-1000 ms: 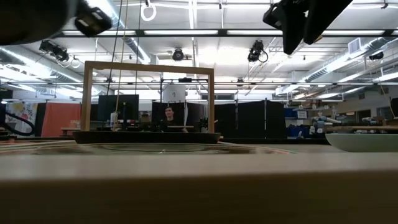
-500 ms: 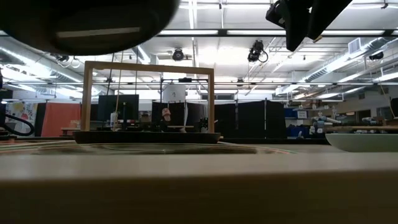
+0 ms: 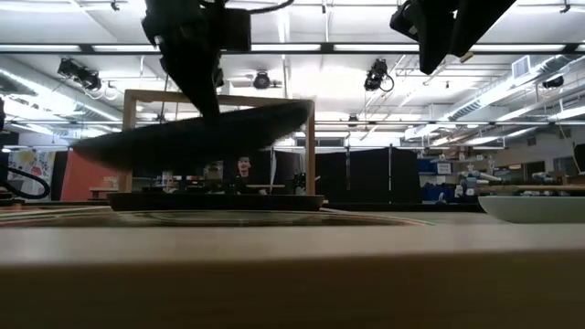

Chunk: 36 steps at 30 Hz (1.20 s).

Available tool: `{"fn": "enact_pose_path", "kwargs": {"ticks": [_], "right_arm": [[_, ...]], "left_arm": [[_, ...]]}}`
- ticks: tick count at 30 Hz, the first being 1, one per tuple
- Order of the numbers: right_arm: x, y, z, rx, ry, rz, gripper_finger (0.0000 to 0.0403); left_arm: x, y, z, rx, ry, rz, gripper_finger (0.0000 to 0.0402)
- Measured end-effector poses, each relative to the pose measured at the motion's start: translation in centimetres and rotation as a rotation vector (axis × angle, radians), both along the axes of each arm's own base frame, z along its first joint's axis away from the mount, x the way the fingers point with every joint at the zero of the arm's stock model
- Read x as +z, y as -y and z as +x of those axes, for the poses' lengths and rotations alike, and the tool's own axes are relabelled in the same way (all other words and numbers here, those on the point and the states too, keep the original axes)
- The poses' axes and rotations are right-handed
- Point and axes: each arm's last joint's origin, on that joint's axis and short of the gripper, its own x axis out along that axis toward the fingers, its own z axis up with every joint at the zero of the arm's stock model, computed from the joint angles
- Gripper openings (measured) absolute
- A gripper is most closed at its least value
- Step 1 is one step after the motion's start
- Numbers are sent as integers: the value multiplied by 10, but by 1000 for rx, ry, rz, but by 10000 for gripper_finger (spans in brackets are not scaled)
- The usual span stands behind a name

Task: Place and stack plates onto a shelf
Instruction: Stack the big black plate on top of the big black plate on the shelf

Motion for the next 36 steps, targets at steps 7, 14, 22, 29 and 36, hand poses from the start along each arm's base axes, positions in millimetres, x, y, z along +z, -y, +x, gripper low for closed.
{"fn": "enact_pose_path", "kwargs": {"ticks": [7,14,22,29,36], "right_arm": [[0,0,0,0,2,0,190],[0,0,0,0,5,2,190],[0,0,1,0,7,2,190],[0,0,1,-1,7,2,190],[0,0,1,-1,7,3,190]], "left_arm": [[-13,-7,8,-5,-42,82,16],[-15,-21,11,-20,-46,115,16],[-15,-32,11,-4,-45,91,16],[-15,-33,11,-4,-44,78,16],[-15,-33,11,-5,-43,79,16]]}}
